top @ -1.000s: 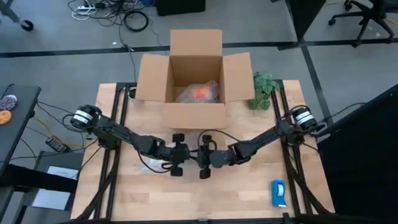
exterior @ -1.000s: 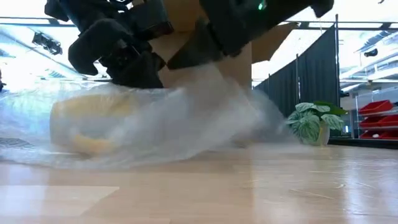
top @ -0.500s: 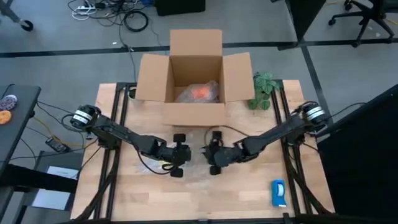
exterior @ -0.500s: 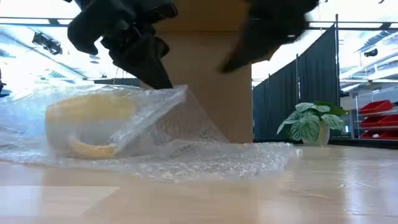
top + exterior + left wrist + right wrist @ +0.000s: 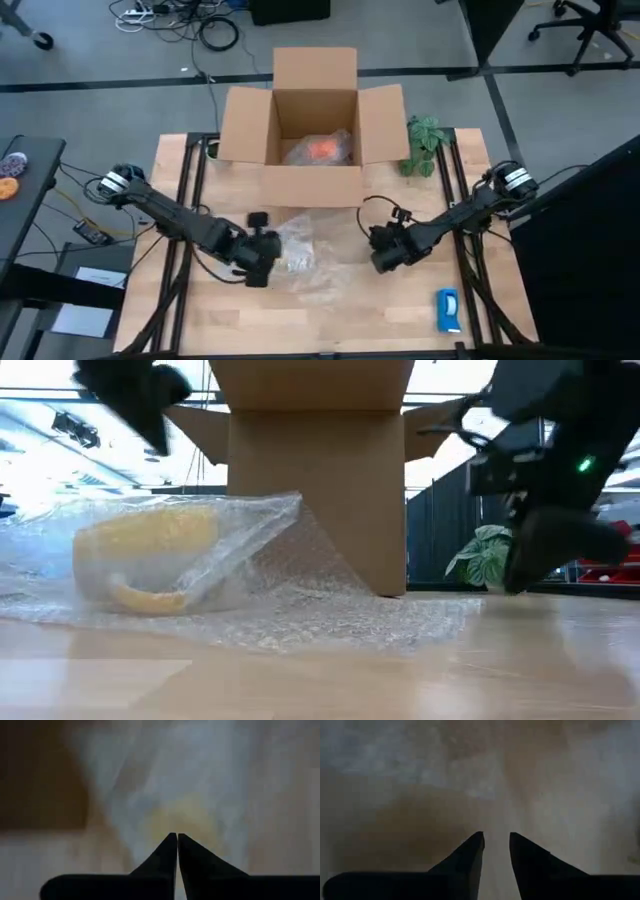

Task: Wrap mug
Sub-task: Wrap the yellow mug with the bubble wrap

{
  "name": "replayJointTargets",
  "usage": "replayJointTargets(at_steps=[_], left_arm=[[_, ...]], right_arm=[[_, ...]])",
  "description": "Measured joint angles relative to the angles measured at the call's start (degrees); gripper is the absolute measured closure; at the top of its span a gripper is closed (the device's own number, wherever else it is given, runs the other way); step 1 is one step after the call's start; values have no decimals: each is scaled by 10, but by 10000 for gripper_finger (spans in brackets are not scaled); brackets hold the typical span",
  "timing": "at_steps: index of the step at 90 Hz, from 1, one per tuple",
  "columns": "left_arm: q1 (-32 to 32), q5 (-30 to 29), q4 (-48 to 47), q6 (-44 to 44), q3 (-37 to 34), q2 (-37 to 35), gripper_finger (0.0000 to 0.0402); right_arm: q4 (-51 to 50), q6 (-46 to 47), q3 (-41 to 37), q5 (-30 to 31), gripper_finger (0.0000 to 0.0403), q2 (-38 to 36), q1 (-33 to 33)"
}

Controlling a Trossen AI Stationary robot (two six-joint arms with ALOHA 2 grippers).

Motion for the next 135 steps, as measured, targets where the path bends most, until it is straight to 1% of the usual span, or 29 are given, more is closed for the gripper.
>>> replayJointTargets(at_steps=[7, 11, 16, 26, 33, 41, 49, 55, 71, 80, 88, 95, 105, 111, 120, 135], left_arm=[[-11, -17, -11, -75, -40, -12, 402], [-15, -17, 3, -101, -66, -14, 402], [-18, -16, 23, -121, -97, -14, 402], [-16, -18, 101, -124, -162, -13, 402], [-7, -21, 134, -121, -199, -14, 402], [6, -20, 151, -111, -232, -13, 402], [22, -20, 149, -106, -253, -13, 402], [30, -19, 150, -95, -262, -13, 402], [49, -21, 149, -53, -257, -13, 402], [56, -44, 153, -17, -242, -13, 402], [64, -63, 154, 13, -230, -13, 402], [73, -70, 175, 36, -227, -13, 402], [86, -69, 213, 65, -227, -13, 402], [93, -67, 242, 76, -227, -11, 402], [103, -50, 287, 101, -227, -5, 402], [112, -26, 332, 105, -227, 27, 401]], right_arm=[[123, -46, -35, -4, 328, 2, -20], [194, -76, -51, -8, 328, 9, -31], [260, -101, -63, -13, 328, 21, -43], [367, -120, -62, -28, 328, 57, -63], [444, -147, -54, -41, 328, 87, -69], [521, -164, -38, -64, 328, 123, -70], [581, -193, -15, -102, 328, 148, -68], [607, -222, 11, -108, 328, 158, -67], [611, -294, 72, -97, 328, 160, -70], [611, -339, 96, -97, 328, 160, -77], [614, -352, 101, -102, 328, 168, -95], [620, -352, 100, -122, 328, 187, -111], [699, -348, 103, -175, 328, 229, -126], [733, -353, 118, -191, 328, 254, -127], [746, -365, 164, -212, 328, 284, -126], [745, -382, 242, -227, 328, 339, -125]])
